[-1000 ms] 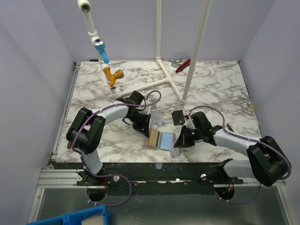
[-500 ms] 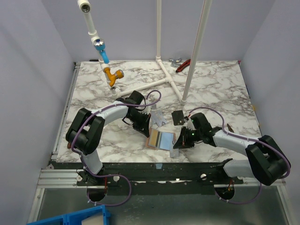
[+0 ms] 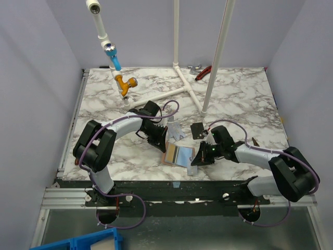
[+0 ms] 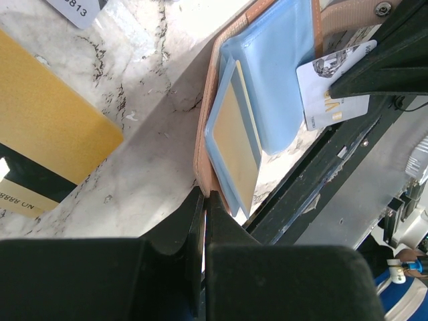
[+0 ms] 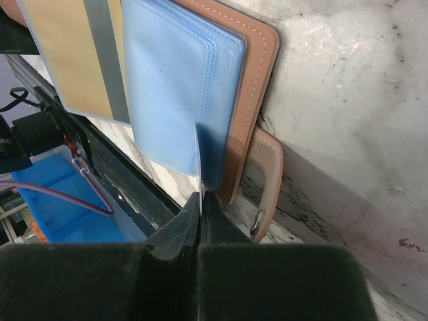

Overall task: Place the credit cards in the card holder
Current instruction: Turn over the card slot in the card holder.

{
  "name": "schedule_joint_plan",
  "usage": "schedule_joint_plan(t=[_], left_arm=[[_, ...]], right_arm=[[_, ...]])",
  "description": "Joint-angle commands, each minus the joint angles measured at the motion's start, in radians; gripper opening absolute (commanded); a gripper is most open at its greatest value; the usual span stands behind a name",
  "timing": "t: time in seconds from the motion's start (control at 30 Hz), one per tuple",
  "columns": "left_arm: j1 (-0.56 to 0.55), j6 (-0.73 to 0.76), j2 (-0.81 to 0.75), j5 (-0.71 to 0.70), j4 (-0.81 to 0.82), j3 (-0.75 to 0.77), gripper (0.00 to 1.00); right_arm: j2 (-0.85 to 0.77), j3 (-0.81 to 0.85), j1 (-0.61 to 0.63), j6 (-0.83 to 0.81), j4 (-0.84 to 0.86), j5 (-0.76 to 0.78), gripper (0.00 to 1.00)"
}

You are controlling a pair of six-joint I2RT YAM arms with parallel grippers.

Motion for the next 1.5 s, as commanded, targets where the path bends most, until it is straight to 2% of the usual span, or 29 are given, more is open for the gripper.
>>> schedule_joint_plan(t=[0.0,0.2,0.43,0.8,1.13,1.47], left_arm=[[-0.008,0.018,-0.037,-0.013,-0.005,0.006,0.00],[-0.009,0.023,-0.043,-0.011,-0.008,0.005,0.00],[-0.024,0.036,-0.057,-0.043,-0.020,0.017,0.00],[-0.060,0.074,0.001,-0.080,-0.064,0.050,0.00],[-0.052,0.096,0.001,-0.106,-0.096,0.064,0.00],[-0.042,0.253,-0.028,-0.081,-0.213,0.081,0.00]], right_arm=[[0.038,-0.030,0.005,0.007,0.024,0.007,0.01],[0.034,-0.050,0.005,0.046,0.080,0.049,0.01],[0.139,-0.038,0.005,0.065,0.137,0.014,0.01],[0.164,-0.004,0.005,0.058,0.176,-0.031,0.01],[0.128,-0.047,0.005,0.060,0.117,0.014,0.01],[0.101,-0.070,0.004,0.050,0.077,0.026,0.01]])
